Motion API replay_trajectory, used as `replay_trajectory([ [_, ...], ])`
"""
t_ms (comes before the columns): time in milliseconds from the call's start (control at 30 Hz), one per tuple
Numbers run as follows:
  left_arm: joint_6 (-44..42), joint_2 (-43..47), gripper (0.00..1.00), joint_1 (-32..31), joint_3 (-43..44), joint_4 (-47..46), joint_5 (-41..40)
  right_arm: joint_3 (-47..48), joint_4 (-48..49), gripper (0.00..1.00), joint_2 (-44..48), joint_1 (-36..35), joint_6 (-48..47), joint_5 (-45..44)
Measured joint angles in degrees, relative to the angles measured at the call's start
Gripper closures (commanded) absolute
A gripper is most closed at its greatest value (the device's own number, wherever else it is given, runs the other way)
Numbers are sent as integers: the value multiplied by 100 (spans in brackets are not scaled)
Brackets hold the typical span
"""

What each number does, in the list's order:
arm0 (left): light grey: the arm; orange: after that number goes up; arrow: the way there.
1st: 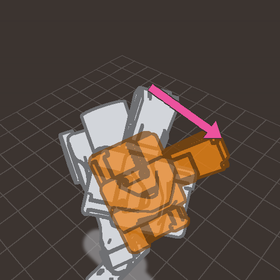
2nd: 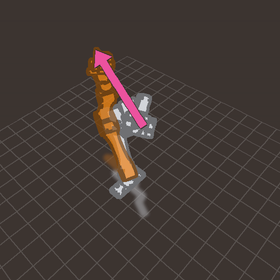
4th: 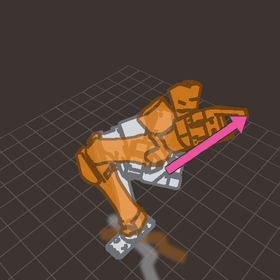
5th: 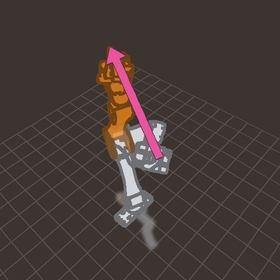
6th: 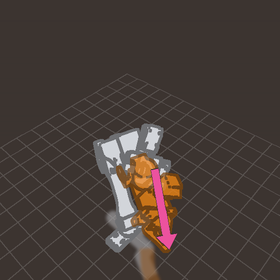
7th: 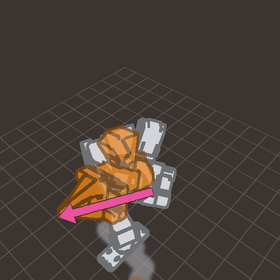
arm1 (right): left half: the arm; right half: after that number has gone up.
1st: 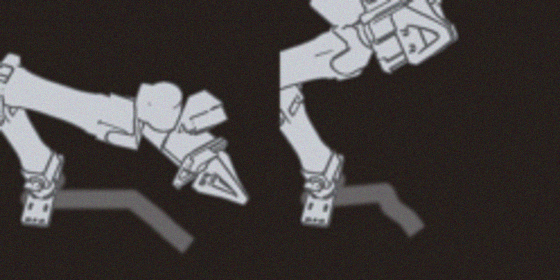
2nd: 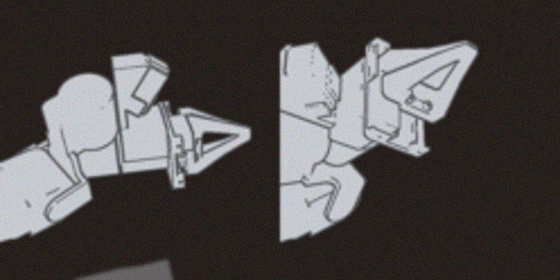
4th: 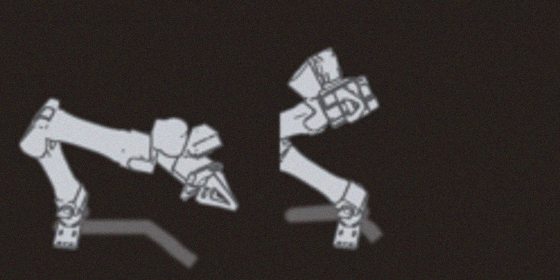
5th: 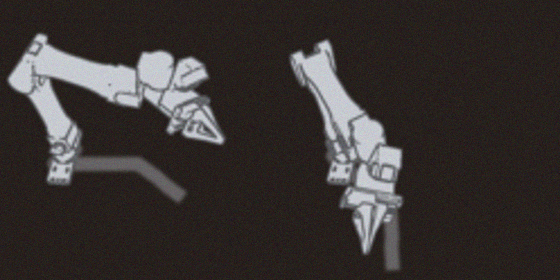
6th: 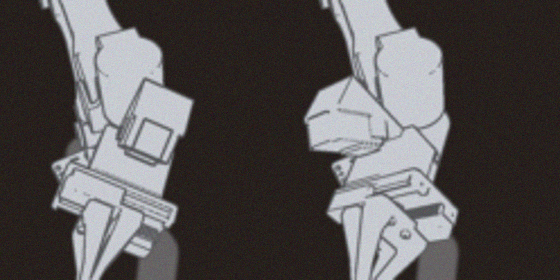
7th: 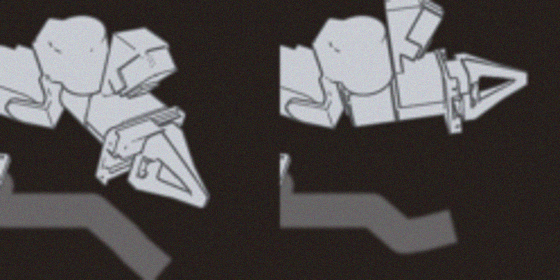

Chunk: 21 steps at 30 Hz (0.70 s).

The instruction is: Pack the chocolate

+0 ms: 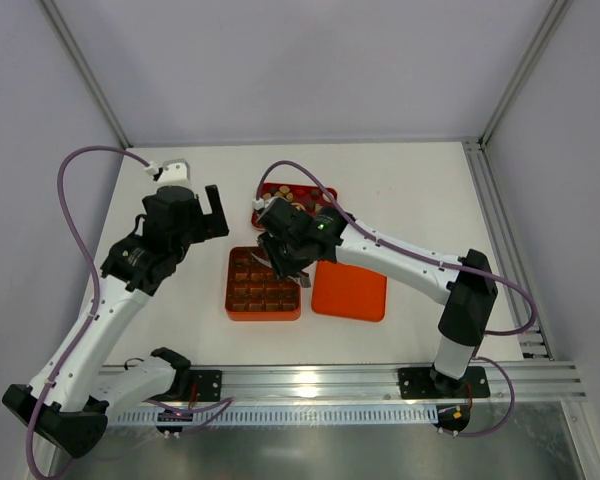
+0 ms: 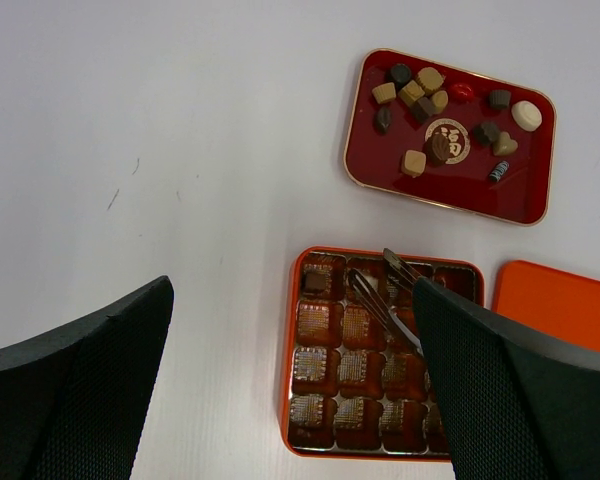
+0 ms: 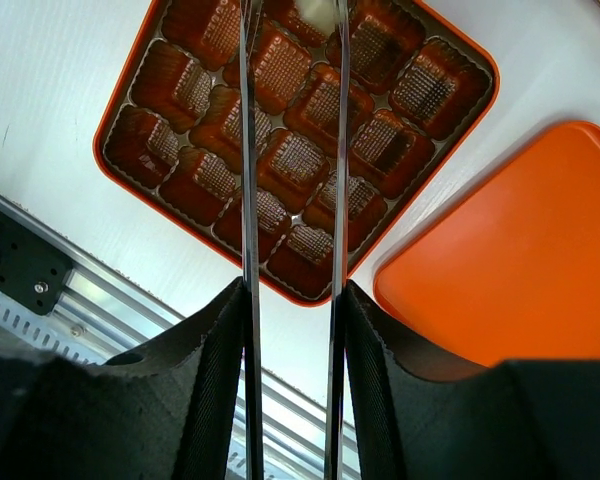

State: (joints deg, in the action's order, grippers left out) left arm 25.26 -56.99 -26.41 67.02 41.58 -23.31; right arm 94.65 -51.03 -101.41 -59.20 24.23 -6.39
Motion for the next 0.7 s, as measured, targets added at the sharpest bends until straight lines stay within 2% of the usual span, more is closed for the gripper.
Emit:
replay_trajectory([
  [433,0,0,0,31,0,0,39,61,-57,54,7,146,-57,-221],
  [700,0,0,0,52,0,-4,52,116,-76,54,105,1257,-321,-251],
])
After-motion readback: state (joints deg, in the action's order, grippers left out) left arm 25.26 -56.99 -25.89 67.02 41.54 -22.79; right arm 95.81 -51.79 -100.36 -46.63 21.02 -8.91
